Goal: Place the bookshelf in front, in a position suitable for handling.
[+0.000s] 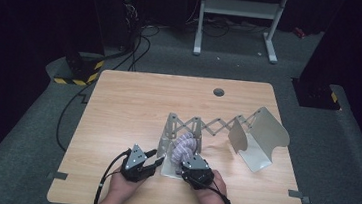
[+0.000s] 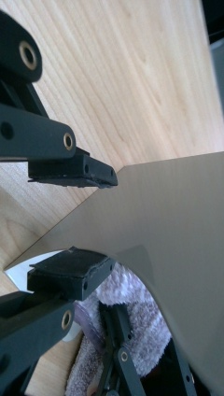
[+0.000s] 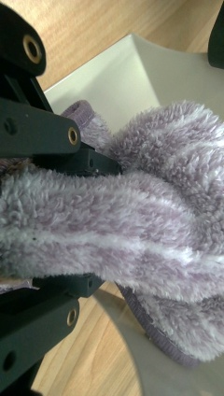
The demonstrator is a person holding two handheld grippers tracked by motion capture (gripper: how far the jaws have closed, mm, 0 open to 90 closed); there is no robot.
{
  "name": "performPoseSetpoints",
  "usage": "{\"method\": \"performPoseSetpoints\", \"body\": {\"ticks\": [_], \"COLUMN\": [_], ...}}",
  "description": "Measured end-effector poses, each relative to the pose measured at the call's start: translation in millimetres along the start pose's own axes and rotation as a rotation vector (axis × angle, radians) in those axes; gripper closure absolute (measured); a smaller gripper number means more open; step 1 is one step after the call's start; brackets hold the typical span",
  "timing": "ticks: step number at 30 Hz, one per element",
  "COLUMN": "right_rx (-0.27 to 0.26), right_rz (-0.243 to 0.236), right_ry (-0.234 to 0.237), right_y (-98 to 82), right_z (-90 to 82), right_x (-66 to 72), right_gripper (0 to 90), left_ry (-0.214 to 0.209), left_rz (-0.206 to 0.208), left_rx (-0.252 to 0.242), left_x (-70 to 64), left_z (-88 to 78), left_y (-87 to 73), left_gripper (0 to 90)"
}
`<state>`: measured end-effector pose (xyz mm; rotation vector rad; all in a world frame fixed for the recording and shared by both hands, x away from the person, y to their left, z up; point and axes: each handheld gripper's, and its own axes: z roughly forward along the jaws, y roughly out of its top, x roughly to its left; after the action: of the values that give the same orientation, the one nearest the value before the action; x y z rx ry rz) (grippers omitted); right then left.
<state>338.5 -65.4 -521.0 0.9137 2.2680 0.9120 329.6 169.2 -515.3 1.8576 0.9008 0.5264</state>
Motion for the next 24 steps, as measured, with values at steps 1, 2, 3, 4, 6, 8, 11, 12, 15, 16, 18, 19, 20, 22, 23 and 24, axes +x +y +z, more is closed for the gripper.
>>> {"method": "performPoseSetpoints", "body": {"ticks": [1, 2, 3, 4, 6, 8, 11, 12, 15, 16, 18, 19, 20, 22, 23, 24], "right_rx": [0.0, 0.0, 0.002, 0.003, 0.005, 0.003, 0.001, 0.0, -0.033, -0.055, -0.073, -0.091, -0.097, -0.068, -0.068, -0.044], "right_rz": [0.0, 0.007, 0.009, 0.007, 0.009, 0.016, 0.024, 0.023, 0.04, 0.036, 0.031, 0.024, 0.015, -0.012, -0.012, -0.005], "right_ry": [0.0, -0.002, -0.008, -0.01, -0.011, -0.007, -0.002, -0.002, 0.013, 0.014, 0.012, 0.012, 0.005, -0.037, -0.037, -0.039], "right_y": [0.0, -0.1, -0.3, -0.7, -1.1, -2.1, -1.0, -0.4, 8.9, 15.0, 21.6, 27.7, 34.1, 41.6, 41.6, 42.6], "right_z": [0.0, 0.5, 0.2, -0.5, -1.0, -0.2, 0.4, -0.1, -6.9, -10.5, -13.8, -15.8, -15.3, -4.2, -4.2, 1.2], "right_x": [0.0, -1.1, -2.7, -3.2, -3.4, -3.3, -4.0, -4.1, -4.0, -3.4, -2.4, -1.4, -0.2, -0.1, -0.1, -0.7], "right_gripper": [57.5, 57.5, 57.5, 57.5, 57.4, 57.1, 56.8, 56.8, 57.1, 57.2, 57.3, 57.3, 57.6, 57.6, 57.6, 57.6], "left_ry": [0.0, 0.003, 0.008, 0.01, 0.009, -0.007, -0.008, -0.006, 0.023, 0.041, 0.048, 0.058, 0.066, 0.062, 0.062, 0.051], "left_rz": [0.0, -0.013, -0.009, -0.003, 0.003, 0.019, 0.028, 0.033, 0.03, 0.01, -0.013, -0.026, -0.034, -0.067, -0.067, -0.07], "left_rx": [0.0, 0.0, 0.007, 0.009, 0.009, 0.014, 0.032, 0.037, 0.028, 0.025, 0.021, 0.011, 0.009, -0.016, -0.016, -0.031], "left_x": [0.0, 0.9, 0.7, 0.0, -0.5, 1.7, 5.0, 5.9, 16.6, 21.2, 25.7, 30.2, 32.3, 37.8, 37.8, 37.0], "left_z": [0.0, 1.6, 2.3, 1.9, 1.0, -2.7, -6.8, -9.2, -29.4, -33.3, -37.4, -41.6, -43.6, -46.7, -46.7, -46.6], "left_y": [0.0, -0.2, -0.5, -0.8, -1.0, -3.7, -6.3, -7.2, -10.5, -9.8, -10.1, -12.0, -13.3, -14.2, -14.2, -13.6], "left_gripper": [57.1, 57.0, 56.8, 56.7, 57.0, 56.3, 52.8, 52.0, 50.6, 50.3, 48.5, 48.5, 48.5, 47.1, 45.6, 45.6]}}
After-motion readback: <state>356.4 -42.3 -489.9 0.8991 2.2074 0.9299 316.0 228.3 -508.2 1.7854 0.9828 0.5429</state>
